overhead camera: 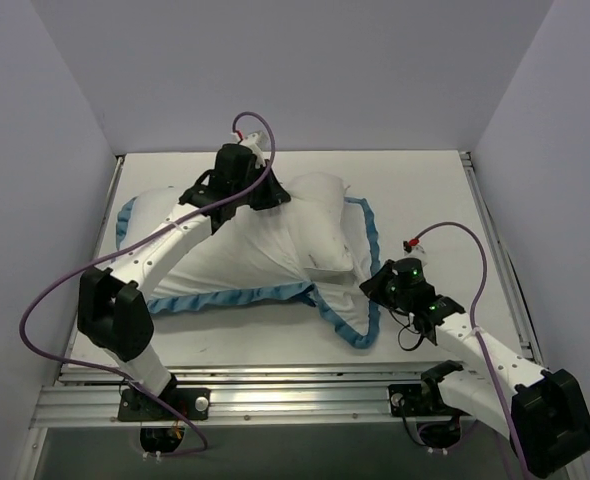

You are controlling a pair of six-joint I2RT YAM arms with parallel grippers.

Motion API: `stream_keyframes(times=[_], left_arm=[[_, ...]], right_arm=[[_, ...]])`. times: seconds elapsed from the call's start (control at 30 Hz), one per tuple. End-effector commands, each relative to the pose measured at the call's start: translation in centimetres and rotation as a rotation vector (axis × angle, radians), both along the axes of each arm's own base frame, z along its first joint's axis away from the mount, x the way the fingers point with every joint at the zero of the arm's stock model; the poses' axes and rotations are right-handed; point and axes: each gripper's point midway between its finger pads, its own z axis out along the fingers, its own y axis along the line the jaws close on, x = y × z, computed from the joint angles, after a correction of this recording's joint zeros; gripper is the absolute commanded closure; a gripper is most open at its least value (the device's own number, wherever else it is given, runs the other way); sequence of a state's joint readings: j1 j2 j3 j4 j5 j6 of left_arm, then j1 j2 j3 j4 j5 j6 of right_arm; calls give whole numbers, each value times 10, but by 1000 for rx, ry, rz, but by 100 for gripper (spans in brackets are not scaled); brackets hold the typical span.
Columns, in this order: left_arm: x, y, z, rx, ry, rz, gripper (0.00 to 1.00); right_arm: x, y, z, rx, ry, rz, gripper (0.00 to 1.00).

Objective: Remove the pillowcase from the pillow

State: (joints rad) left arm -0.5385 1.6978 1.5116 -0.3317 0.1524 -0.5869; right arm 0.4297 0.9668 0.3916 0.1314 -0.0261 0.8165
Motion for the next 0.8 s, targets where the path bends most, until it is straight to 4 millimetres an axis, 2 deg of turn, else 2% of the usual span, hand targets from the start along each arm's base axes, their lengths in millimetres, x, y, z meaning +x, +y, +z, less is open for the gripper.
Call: stream_keyframes(times=[0.0, 0.17, 0.27, 0.37, 0.43, 0.53, 0.57, 0.6, 0.63, 0.67, 0.7, 0.73, 0.77], left_arm=[[34, 50, 74, -98, -179, 179, 98], [34, 44, 84, -149, -177, 166, 98], [25, 19, 86, -207, -168, 84, 98], [0, -22, 80, -213, -158, -50, 98], [-19, -43, 75, -180, -161, -118, 97], [-33, -42, 76, -136, -167, -115, 68], [-39, -33, 91, -141, -197, -99, 57], [-40, -22, 91, -115, -201, -54, 38], [-43, -11, 91, -87, -210, -31, 30], [-51, 2, 106, -82, -241, -3, 24], [-53, 18, 99, -28, -228, 55, 15], [-57, 30, 101, 4, -238, 77, 11], [-67, 44, 105, 22, -248, 104, 9]], right_arm=[[-26, -16, -31, -28, 116, 15, 100], [-20, -8, -20, -15, 67, 73, 100], [-13, 4, -6, 7, 15, 145, 98], [-2, 8, 19, -10, -58, 182, 75], [7, 4, 44, -40, -100, 175, 66], [15, -16, 75, -135, -137, 105, 51], [16, -20, 82, -156, -142, 92, 42], [15, -24, 87, -185, -141, 101, 37], [19, -21, 105, -180, -177, 113, 32], [19, -20, 112, -182, -187, 125, 25], [19, -16, 119, -188, -204, 159, 21], [19, -5, 133, -154, -233, 210, 18], [21, 2, 137, -141, -244, 243, 13]])
